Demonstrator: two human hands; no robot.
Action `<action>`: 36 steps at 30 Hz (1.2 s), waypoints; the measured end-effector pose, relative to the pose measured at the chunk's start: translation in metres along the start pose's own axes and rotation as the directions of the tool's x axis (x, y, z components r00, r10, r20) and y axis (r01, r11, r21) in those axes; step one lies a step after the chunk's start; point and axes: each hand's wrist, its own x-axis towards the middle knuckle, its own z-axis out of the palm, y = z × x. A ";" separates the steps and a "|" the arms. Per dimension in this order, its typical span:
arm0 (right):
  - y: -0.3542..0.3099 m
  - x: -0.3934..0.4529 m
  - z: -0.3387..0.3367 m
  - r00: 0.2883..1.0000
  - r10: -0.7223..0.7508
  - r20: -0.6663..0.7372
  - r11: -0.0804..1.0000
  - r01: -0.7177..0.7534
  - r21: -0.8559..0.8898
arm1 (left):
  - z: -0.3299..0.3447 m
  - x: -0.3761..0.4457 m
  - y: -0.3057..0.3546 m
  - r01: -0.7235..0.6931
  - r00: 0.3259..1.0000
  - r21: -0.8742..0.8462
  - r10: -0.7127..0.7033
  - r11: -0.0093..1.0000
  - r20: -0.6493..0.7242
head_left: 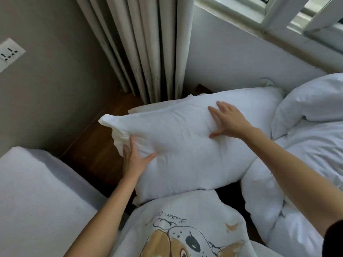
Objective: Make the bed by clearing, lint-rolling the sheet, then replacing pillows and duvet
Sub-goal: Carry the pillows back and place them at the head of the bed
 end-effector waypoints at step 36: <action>-0.050 -0.060 -0.093 0.993 0.093 -0.070 0.970 -0.075 0.233 | -0.074 -0.043 0.061 -0.171 0.965 -0.217 0.118 0.961 -0.236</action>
